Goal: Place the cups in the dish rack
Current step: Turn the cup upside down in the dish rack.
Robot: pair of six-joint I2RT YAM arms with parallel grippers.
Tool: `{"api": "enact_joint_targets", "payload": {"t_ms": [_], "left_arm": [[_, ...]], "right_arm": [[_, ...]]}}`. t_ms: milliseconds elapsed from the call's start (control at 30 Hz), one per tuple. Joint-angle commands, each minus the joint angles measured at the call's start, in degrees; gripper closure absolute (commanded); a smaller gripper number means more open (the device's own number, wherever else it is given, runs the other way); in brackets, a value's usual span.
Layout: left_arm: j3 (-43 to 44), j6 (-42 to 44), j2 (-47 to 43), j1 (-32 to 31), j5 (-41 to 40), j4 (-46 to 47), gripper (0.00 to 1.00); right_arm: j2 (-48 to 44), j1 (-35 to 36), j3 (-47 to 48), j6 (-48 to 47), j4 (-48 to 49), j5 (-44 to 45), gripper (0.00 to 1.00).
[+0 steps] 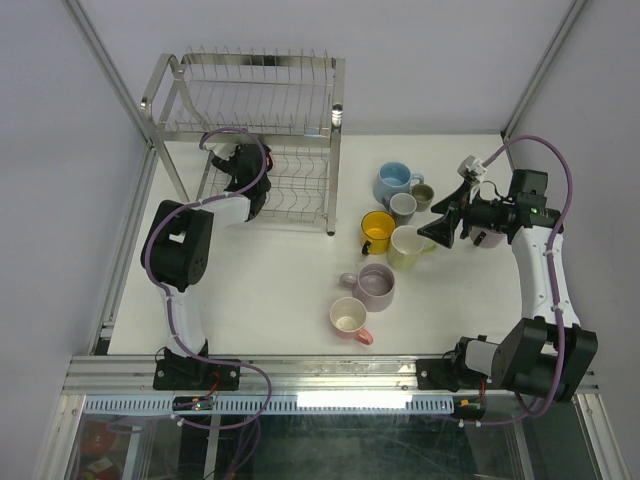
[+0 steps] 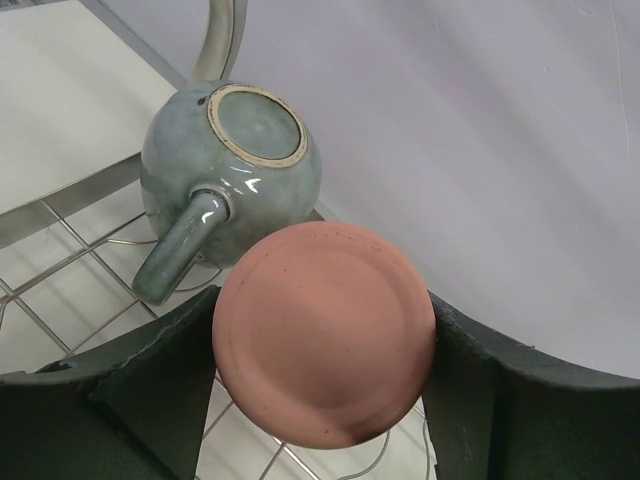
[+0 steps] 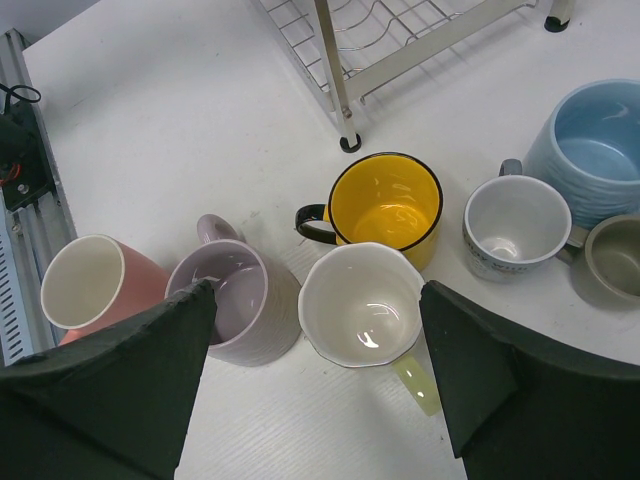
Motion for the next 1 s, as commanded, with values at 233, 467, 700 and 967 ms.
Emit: {"api": "enact_joint_targets", "payload": {"t_ms": [233,467,700,967], "left_arm": [[2.46,5.24,0.09,0.59,2.70,0.24,0.25],[1.41,7.01,-0.78,0.52,4.18,1.10,0.18],[-3.82,11.17,-4.50,0.49,7.73,3.84,0.06],[-10.74,15.61,-8.14,0.46,11.62,9.47,0.01]], "right_arm": [[-2.30,0.43,0.02,0.47,1.88,-0.46,0.14],[-2.39,0.42,-0.11,0.47,1.97,-0.38,0.14],[-2.45,0.43,-0.10,0.56,2.05,-0.68,0.14],[-2.91,0.37,-0.24,0.59,2.08,-0.81,0.14]]}}
